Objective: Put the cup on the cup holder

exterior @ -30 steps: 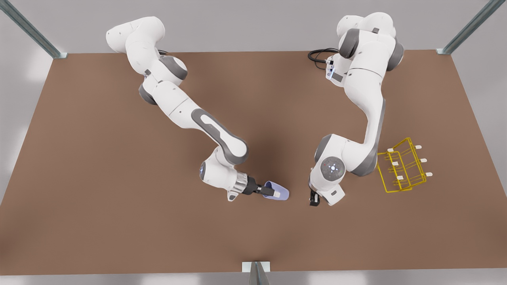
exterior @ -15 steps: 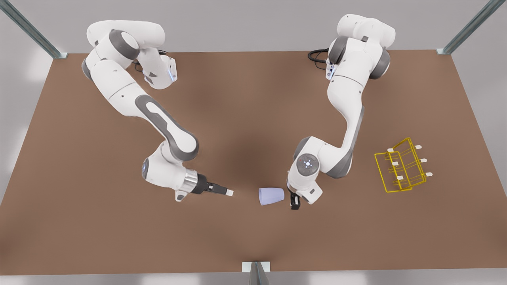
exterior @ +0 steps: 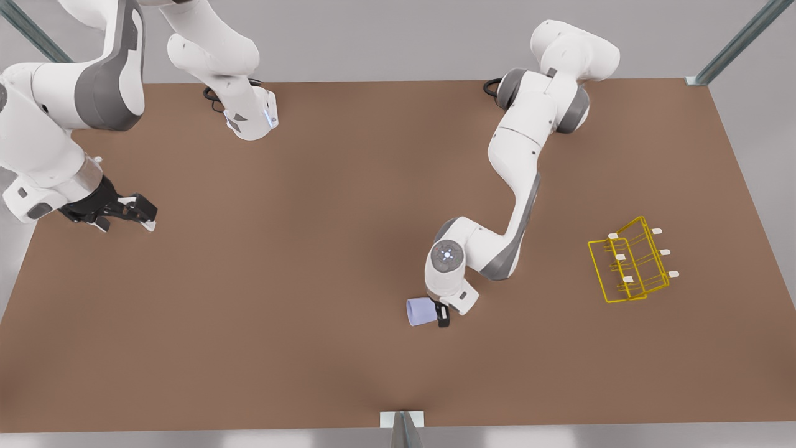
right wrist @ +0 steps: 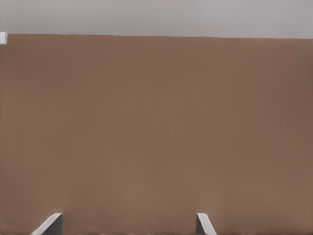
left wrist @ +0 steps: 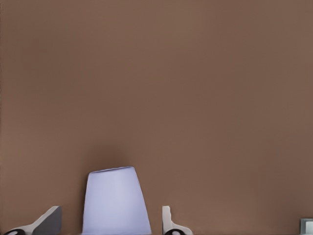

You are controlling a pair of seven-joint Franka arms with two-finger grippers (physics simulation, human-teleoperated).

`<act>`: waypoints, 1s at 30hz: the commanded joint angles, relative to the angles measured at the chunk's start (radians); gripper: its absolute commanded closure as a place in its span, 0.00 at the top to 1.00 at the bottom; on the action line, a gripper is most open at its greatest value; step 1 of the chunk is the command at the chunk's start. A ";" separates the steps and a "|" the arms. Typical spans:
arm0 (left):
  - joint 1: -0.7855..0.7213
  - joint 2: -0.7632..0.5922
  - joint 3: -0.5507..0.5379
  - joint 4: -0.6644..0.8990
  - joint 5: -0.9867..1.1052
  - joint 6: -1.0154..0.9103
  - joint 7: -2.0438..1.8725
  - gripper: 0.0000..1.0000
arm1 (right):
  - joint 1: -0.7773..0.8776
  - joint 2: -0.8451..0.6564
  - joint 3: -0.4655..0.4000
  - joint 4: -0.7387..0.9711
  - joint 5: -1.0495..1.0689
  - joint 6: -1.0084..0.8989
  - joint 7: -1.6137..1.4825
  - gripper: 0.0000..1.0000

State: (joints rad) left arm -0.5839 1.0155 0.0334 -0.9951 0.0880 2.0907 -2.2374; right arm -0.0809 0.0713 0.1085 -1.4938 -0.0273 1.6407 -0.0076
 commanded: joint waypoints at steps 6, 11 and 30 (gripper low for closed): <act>-0.014 0.028 0.002 0.004 0.001 0.043 -0.105 1.00 | -0.042 0.035 -0.006 0.004 -0.014 -0.171 -0.155 1.00; -0.022 0.049 0.031 0.010 0.001 0.098 -0.105 1.00 | -0.046 0.035 -0.013 0.004 -0.014 -0.136 -0.153 1.00; -0.033 0.098 0.034 0.018 0.001 0.184 -0.103 1.00 | -0.051 0.035 0.045 -0.006 0.001 0.008 -0.153 1.00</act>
State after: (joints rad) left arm -0.6162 1.1131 0.0674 -0.9778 0.0895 2.2433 -2.3246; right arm -0.1250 0.1064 0.1529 -1.5006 -0.0296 1.6203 -0.1304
